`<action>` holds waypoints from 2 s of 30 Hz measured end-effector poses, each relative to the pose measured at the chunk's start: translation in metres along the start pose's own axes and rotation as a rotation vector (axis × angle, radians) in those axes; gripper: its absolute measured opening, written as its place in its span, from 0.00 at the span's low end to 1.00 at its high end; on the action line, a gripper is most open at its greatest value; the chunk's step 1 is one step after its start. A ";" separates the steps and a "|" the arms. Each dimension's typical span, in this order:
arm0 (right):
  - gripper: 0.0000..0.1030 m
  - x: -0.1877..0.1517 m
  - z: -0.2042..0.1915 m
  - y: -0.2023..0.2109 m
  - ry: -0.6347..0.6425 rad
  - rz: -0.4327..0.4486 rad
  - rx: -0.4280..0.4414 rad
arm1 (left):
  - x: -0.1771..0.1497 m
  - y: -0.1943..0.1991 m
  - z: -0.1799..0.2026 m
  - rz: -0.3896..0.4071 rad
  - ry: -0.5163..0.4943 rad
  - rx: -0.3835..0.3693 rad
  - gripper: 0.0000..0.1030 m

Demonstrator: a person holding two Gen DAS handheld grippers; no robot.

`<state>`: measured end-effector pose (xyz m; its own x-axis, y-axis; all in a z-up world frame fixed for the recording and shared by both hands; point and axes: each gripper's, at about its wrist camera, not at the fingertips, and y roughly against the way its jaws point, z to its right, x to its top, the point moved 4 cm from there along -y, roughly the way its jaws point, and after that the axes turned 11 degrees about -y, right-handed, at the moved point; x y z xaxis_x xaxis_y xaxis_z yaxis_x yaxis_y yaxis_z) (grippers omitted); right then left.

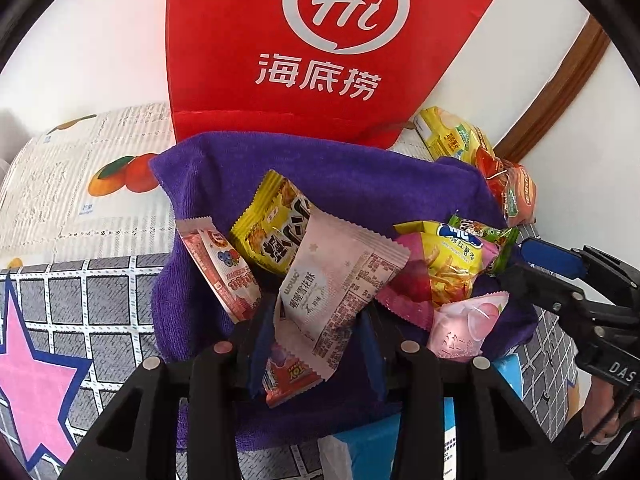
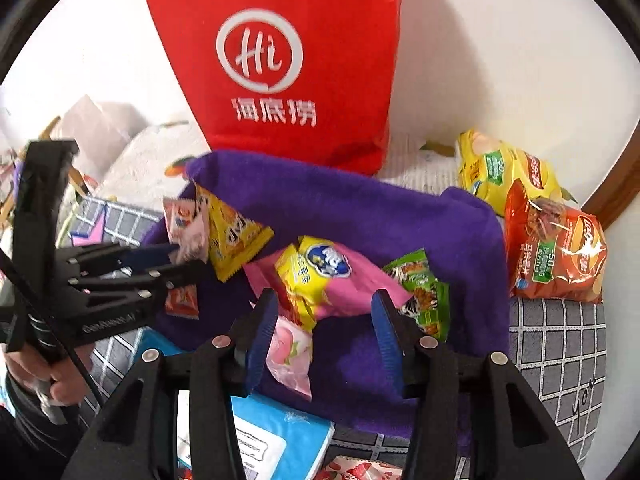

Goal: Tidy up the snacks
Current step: 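Lower both packets onto the purple towel and open both tools, then grasp the red-white lychee candy bag on the bed with the right tool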

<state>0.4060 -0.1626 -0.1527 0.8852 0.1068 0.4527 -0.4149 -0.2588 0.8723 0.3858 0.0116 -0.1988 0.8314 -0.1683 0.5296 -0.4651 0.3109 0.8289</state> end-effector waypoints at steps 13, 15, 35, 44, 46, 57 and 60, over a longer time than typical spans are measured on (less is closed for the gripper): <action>0.47 0.005 -0.006 0.018 -0.026 0.074 -0.001 | 0.001 0.023 -0.003 0.027 0.008 0.005 0.60; 0.47 0.006 -0.004 0.023 -0.040 0.093 -0.018 | 0.002 0.028 -0.002 0.032 0.002 0.007 0.60; 0.42 -0.097 0.058 0.065 -0.205 0.054 -0.090 | -0.005 0.102 0.023 0.113 -0.052 0.067 0.60; 0.42 -0.143 0.077 0.032 -0.289 -0.027 -0.067 | -0.051 0.117 0.011 0.086 -0.023 0.109 0.60; 0.42 -0.145 0.078 0.025 -0.305 -0.033 -0.050 | -0.060 0.117 0.004 0.074 -0.006 0.114 0.60; 0.25 -0.152 0.078 -0.001 -0.330 -0.066 0.026 | -0.084 0.109 0.006 0.036 0.049 0.060 0.60; 0.23 -0.155 0.084 0.011 -0.335 -0.053 0.016 | -0.088 0.111 0.014 0.036 0.041 0.052 0.60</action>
<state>0.2818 -0.2626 -0.2285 0.9264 -0.2002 0.3190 -0.3658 -0.2766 0.8886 0.2570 0.0475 -0.1510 0.8250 -0.1196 0.5523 -0.5092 0.2666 0.8183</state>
